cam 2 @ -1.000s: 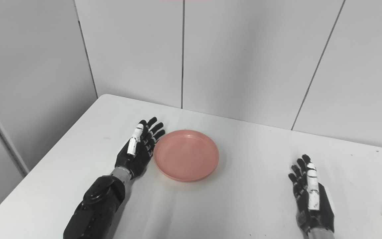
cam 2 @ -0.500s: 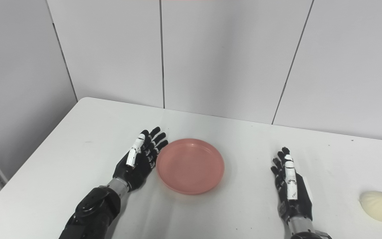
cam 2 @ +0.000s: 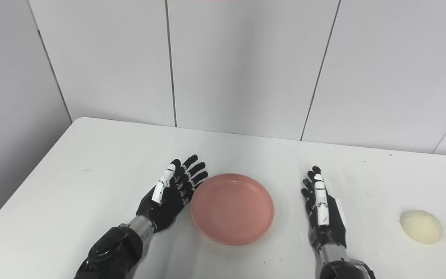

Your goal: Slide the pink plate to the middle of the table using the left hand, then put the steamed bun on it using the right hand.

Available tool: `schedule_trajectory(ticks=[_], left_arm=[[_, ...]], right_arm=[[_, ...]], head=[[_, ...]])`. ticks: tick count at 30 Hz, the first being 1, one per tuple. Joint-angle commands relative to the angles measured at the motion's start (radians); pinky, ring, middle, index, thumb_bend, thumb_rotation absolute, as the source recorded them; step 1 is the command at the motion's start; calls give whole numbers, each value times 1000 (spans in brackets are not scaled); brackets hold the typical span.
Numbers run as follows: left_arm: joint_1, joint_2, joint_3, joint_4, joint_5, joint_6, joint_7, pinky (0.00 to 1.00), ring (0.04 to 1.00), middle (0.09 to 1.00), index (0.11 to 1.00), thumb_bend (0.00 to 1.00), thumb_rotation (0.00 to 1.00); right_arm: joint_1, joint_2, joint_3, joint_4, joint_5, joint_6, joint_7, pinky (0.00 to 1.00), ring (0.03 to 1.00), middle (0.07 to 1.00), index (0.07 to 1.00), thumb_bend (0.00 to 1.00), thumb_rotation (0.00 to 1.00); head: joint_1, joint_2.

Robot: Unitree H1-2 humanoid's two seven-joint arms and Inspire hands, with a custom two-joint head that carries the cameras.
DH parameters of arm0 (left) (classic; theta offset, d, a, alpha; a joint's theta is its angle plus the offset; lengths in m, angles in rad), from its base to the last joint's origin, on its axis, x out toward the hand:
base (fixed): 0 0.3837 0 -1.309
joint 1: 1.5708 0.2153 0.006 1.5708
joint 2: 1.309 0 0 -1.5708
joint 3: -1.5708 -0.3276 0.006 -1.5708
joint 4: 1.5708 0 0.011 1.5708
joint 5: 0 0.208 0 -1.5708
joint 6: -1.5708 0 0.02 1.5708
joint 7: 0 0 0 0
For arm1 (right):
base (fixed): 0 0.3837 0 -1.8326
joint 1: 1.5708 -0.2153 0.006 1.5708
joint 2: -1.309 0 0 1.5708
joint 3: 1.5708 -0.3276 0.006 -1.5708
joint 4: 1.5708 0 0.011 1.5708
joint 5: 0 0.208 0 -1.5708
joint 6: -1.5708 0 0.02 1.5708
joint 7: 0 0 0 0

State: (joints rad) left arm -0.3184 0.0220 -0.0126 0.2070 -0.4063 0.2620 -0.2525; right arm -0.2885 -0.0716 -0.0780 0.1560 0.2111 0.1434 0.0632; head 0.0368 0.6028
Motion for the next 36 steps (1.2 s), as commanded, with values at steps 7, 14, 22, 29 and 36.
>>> schedule_trajectory(ticks=[7, 14, 22, 29, 36], left_arm=[[57, 16, 1, 81, 14, 52, -27, 958, 950, 956, 951, 442, 1000], [49, 18, 25, 114, 23, 48, -28, 948, 948, 957, 951, 443, 1000], [36, 30, 56, 174, 23, 6, -50, 958, 953, 960, 959, 442, 1000], [24, 49, 87, 214, 16, -18, -80, 957, 950, 964, 958, 449, 1000], [19, 74, 99, 253, 4, -51, -112, 949, 937, 952, 947, 466, 1000]], right_arm=[[34, 19, 27, 35, -10, 41, 15, 1000, 991, 991, 994, 260, 1000], [32, 22, 30, 42, -12, 35, 15, 1000, 997, 994, 997, 257, 1000], [20, 28, 25, 73, -42, -37, -8, 1000, 975, 980, 987, 289, 1000], [3, 25, 28, 31, -104, -165, -36, 925, 897, 933, 940, 507, 988], [-25, -48, 57, -41, -337, -238, -128, 722, 794, 858, 915, 692, 926]], head=[[-4, 2], [-44, -1], [-121, -24], [-198, -44], [-264, -57]])
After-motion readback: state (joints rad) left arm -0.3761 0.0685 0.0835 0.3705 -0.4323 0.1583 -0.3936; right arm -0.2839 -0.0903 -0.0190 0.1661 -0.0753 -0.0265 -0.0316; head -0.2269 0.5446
